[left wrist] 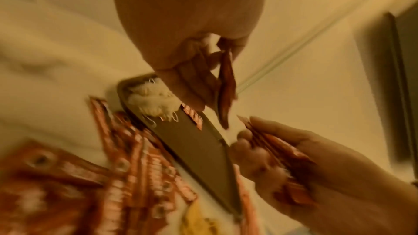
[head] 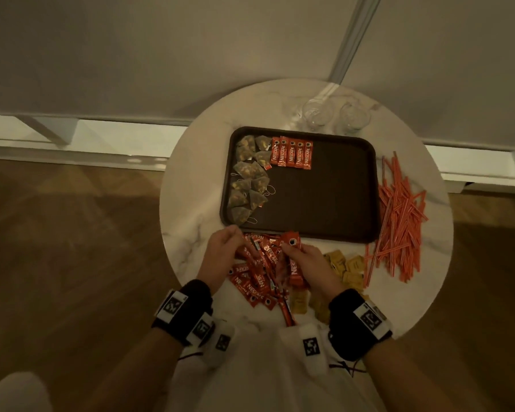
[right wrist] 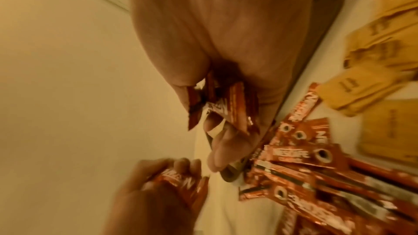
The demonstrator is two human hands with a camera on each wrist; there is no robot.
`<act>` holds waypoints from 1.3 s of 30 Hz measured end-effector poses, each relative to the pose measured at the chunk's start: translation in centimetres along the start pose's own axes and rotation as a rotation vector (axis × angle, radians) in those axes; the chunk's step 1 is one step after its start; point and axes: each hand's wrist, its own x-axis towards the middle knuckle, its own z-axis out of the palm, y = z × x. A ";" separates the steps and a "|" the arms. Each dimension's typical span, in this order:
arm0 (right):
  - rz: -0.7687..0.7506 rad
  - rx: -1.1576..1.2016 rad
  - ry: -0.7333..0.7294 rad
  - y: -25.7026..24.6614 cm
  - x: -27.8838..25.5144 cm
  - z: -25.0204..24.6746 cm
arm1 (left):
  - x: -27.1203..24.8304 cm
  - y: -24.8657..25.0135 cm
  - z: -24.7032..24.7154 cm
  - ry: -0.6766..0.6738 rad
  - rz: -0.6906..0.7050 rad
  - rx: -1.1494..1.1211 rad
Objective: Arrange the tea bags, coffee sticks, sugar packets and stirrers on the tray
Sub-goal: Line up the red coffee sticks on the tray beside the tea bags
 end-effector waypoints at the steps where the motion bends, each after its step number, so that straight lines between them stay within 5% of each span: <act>1: -0.014 0.040 0.007 -0.3 0.1 0.2 | 0.4 0.0 0.7 0.017 -0.042 -0.088; 9: -0.227 0.081 0.182 -1.8 0.7 0.8 | 1.0 -0.9 5.7 -0.134 -0.337 -0.210; 17: -0.364 -0.001 0.341 -2.1 0.9 0.2 | 1.2 1.2 7.7 -0.167 -0.189 -0.034; 20: -0.307 -0.006 0.267 -2.3 1.6 -0.1 | 1.5 1.0 8.2 -0.193 -0.154 -0.030; 31: -0.059 0.001 0.053 -2.5 2.7 -0.1 | 1.2 1.2 7.3 -0.269 -0.426 -0.501; 39: -0.045 -0.104 -0.067 -3.3 5.0 -0.1 | 2.9 1.0 6.3 -0.187 -0.414 -0.436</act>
